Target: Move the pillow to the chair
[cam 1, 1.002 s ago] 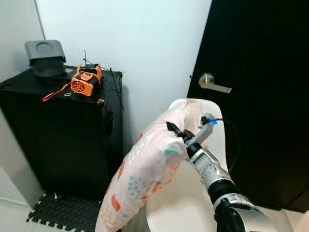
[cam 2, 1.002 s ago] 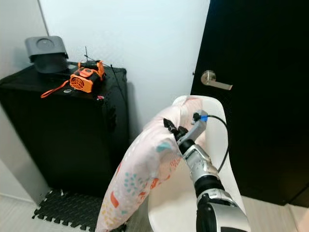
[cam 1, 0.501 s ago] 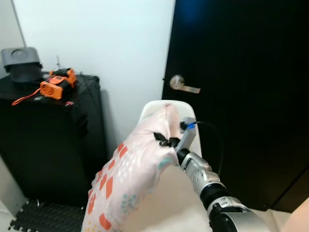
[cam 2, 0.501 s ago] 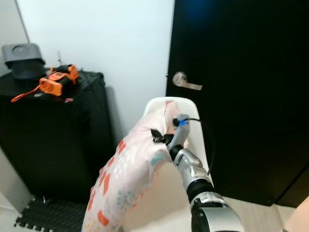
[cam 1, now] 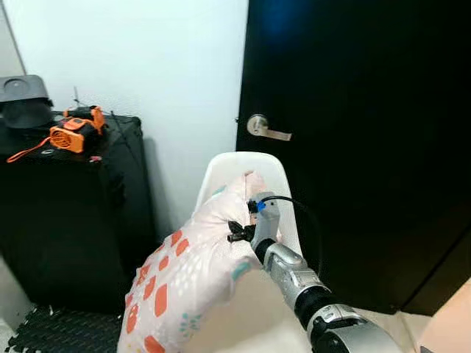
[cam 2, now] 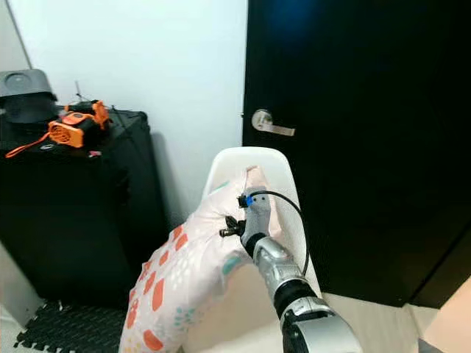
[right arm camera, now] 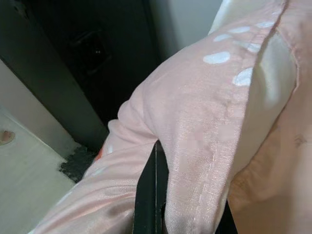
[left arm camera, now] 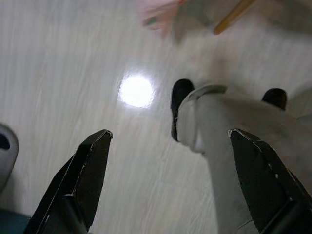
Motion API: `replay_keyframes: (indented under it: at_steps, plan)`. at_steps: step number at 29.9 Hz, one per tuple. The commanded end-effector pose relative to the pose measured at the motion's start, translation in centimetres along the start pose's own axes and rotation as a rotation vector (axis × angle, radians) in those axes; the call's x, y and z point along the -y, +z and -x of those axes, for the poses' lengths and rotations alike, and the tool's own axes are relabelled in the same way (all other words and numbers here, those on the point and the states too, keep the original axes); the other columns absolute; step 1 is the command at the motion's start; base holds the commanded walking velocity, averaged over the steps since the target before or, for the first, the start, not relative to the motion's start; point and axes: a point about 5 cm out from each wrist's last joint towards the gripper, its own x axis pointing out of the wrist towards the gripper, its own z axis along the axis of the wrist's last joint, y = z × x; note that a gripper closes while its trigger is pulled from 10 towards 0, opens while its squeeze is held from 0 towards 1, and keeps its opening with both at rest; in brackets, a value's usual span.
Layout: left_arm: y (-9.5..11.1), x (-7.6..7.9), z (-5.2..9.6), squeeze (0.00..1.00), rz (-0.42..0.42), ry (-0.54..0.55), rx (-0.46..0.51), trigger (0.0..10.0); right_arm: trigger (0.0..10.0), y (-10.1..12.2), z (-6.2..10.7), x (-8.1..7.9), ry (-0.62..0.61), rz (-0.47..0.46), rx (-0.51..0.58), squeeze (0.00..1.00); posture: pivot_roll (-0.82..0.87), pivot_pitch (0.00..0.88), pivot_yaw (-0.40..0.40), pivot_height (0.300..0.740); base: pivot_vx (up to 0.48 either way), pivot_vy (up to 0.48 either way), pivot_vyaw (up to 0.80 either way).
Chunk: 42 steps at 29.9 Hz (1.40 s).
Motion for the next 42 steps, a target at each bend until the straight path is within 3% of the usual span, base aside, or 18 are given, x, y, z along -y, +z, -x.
replay_keyframes:
  at_steps: [1,5,13,18,20,28,30,35,37,42]
  plan:
    - [-0.8,-0.1,0.2,0.0,-0.004,0.001,-0.027,10.0,10.0,2.9,-0.4,0.5,-0.029,0.107,0.085,0.0,0.08,0.047,-0.067,0.74,0.0,0.0,0.0]
    - [-0.8,-0.1,0.2,0.0,-0.007,0.0,-0.027,10.0,10.0,4.5,-0.8,0.3,-0.024,0.146,0.114,0.0,0.08,0.051,-0.068,0.74,0.0,0.0,0.0]
    - [-0.8,0.0,0.2,0.0,0.0,0.005,-0.021,10.0,10.0,11.1,-1.3,0.4,-0.079,0.158,0.263,0.0,0.11,0.058,-0.083,0.74,0.0,0.0,-0.77]
    - [-1.1,-0.1,0.3,0.0,0.004,0.008,-0.026,10.0,10.0,12.0,-1.2,0.8,-0.119,0.169,0.281,0.0,0.11,0.06,-0.086,0.74,0.0,0.0,-0.76]
    - [-1.2,-0.1,0.3,0.0,0.004,0.009,-0.028,10.0,10.0,11.9,-1.1,0.9,-0.129,0.17,0.28,0.0,0.11,0.06,-0.084,0.74,0.0,0.0,-0.76]
    - [-1.3,-0.2,0.3,0.0,-0.013,0.013,-0.031,10.0,10.0,7.8,-1.4,0.2,-0.13,0.26,0.152,0.0,0.1,0.061,-0.077,0.74,0.0,0.0,0.0]
    - [-1.1,-0.2,0.3,0.0,-0.019,0.011,-0.026,10.0,10.0,6.2,-1.2,0.6,-0.156,0.27,0.106,0.0,0.1,0.064,-0.073,0.74,0.0,0.0,0.0]
    - [-1.1,-0.2,0.3,0.0,-0.021,0.01,-0.024,10.0,10.0,5.5,-1.1,0.9,-0.181,0.279,0.08,0.0,0.1,0.064,-0.072,0.74,0.0,0.0,0.0]
    - [-1.1,-0.1,0.3,0.0,-0.029,0.007,-0.025,10.0,10.0,4.2,-0.6,1.9,-0.226,0.266,0.022,0.0,0.09,0.069,-0.069,0.73,0.0,0.0,0.0]
    - [-1.2,-0.1,0.3,0.0,-0.034,0.005,-0.028,10.0,10.0,3.4,-0.2,2.8,-0.263,0.239,-0.011,0.0,0.08,0.073,-0.066,0.72,0.0,0.0,0.0]
